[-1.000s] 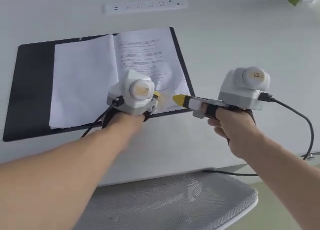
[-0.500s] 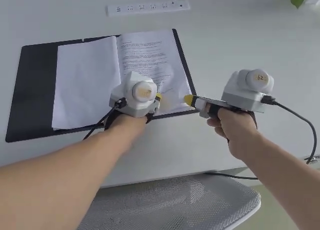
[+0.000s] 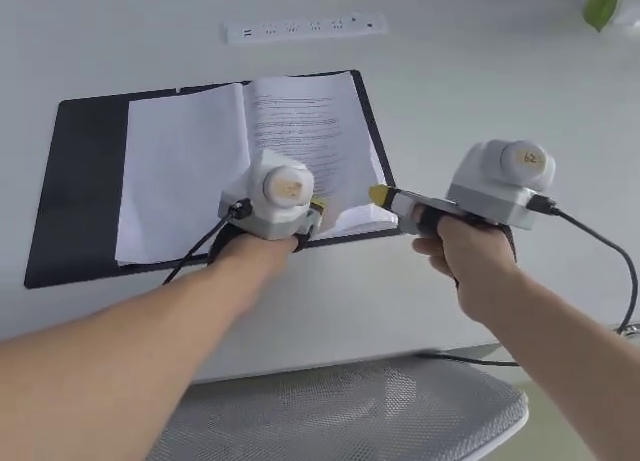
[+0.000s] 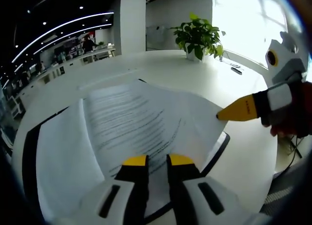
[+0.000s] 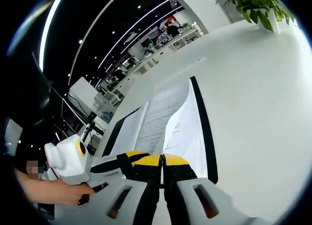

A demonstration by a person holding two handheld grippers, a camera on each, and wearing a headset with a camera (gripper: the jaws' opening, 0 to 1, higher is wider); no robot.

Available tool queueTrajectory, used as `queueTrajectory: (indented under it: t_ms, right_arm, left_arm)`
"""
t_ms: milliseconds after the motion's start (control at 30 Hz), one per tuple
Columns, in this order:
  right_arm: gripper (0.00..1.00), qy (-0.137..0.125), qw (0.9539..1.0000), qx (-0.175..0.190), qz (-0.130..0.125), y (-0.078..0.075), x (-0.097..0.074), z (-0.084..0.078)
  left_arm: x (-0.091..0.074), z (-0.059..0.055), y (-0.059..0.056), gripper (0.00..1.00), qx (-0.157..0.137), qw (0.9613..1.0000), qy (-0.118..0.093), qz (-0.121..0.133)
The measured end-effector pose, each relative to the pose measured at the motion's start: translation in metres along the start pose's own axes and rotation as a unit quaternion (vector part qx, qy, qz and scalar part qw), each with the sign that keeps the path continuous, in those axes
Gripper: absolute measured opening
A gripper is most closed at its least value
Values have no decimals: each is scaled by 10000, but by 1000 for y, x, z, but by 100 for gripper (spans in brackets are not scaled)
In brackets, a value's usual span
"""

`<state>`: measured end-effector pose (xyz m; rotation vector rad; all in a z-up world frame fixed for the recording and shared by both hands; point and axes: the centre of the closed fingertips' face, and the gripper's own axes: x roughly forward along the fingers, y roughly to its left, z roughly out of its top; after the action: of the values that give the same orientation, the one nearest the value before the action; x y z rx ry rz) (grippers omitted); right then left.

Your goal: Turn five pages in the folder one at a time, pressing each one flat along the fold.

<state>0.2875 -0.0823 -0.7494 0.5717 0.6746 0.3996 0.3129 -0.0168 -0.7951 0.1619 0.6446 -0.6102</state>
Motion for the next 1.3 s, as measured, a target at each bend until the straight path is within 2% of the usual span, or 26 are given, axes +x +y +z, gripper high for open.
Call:
queueTrajectory:
  t_ms: [267, 367, 533, 600, 700, 900, 1100, 1300]
  right_arm:
    - [0, -55, 9997, -96, 203, 24, 2, 3]
    - [0, -65, 9993, -151, 327, 39, 3, 6]
    - [0, -107, 9979, -284, 567, 67, 8, 10]
    - [0, -115, 9974, -310, 641, 77, 11, 11]
    - [0, -99, 9963, -378, 769, 92, 15, 10]
    - [0, 36, 9934, -539, 1017, 124, 28, 0]
    - [0, 242, 9887, -731, 1286, 160, 45, -17]
    - [0, 460, 9852, -857, 1409, 185, 63, -35]
  left_arm:
    - [-31, 8, 18, 12, -212, 9995, -222, 85]
    - [-45, 11, 23, 12, -253, 9992, -307, 87]
    - [-71, 11, 39, 11, -376, 9980, -460, 193]
    - [-78, 8, 47, 11, -454, 9976, -484, 215]
    - [-93, 5, 53, 10, -458, 9972, -535, 253]
    - [-118, -6, 75, 10, -637, 9953, -612, 405]
    - [-150, -16, 94, 11, -760, 9929, -721, 560]
    - [-179, -31, 114, 11, -864, 9914, -720, 671]
